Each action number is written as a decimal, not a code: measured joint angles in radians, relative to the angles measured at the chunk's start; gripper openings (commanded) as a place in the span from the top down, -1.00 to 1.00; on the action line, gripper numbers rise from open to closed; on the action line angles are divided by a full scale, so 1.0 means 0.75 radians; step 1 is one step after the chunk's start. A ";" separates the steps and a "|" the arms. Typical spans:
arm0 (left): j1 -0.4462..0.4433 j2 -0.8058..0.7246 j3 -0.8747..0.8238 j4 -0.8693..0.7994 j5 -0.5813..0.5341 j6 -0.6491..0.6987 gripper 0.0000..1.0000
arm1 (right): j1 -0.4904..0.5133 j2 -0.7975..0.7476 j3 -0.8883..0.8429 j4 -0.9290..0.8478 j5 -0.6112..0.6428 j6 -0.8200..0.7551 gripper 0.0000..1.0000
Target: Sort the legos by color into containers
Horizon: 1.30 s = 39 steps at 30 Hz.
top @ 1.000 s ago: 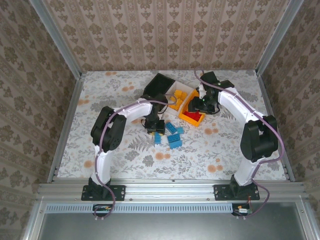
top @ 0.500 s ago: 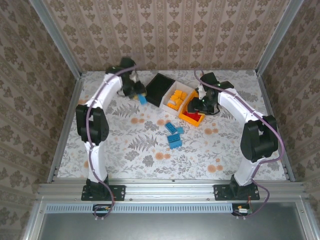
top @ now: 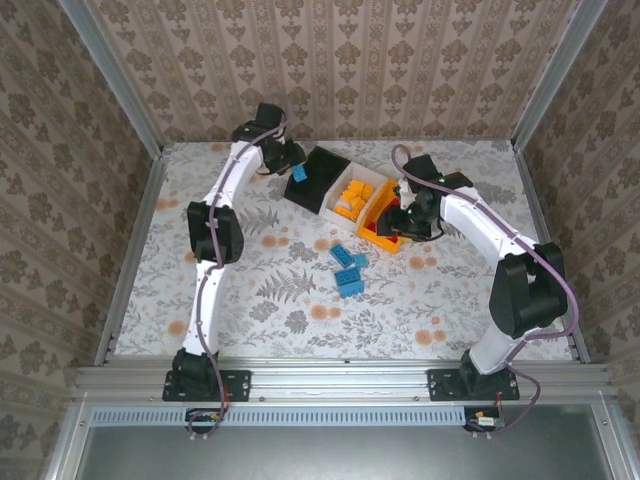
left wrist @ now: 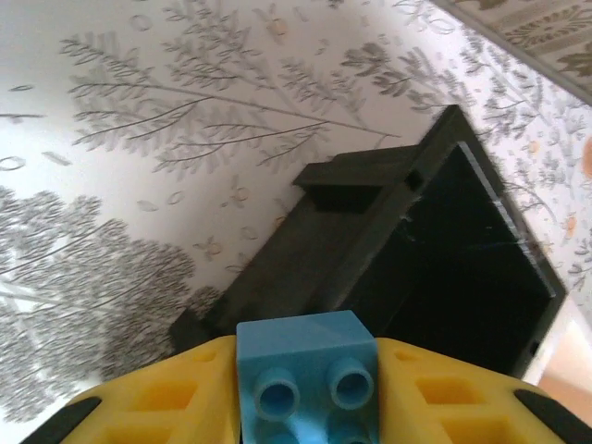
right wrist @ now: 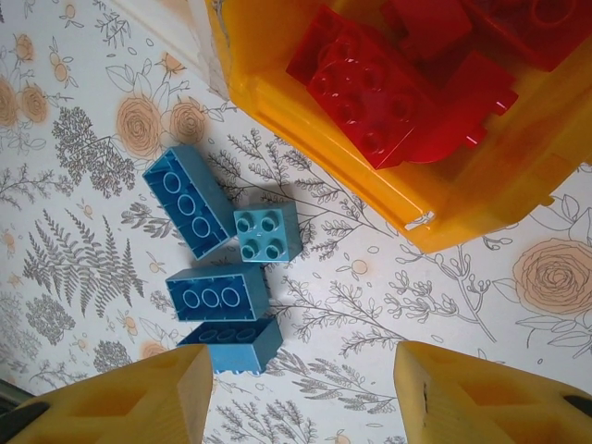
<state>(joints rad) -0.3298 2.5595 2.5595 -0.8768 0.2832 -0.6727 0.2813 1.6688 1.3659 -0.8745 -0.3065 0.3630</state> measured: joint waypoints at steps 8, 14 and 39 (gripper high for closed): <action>-0.040 0.000 0.001 0.101 -0.001 -0.017 -0.10 | 0.116 0.021 0.000 -0.039 -0.012 -0.025 -0.17; -0.039 -0.001 0.000 0.102 0.000 -0.004 -0.29 | 0.212 0.069 0.005 -0.057 -0.011 -0.036 -0.19; -0.076 -1.017 -1.456 0.233 -0.046 0.113 -0.66 | 0.343 0.431 0.243 -0.146 0.292 -0.110 -0.11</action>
<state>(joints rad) -0.3870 1.7969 1.4673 -0.7017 0.2489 -0.5877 0.5388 1.9923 1.5478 -0.9840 -0.0875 0.2802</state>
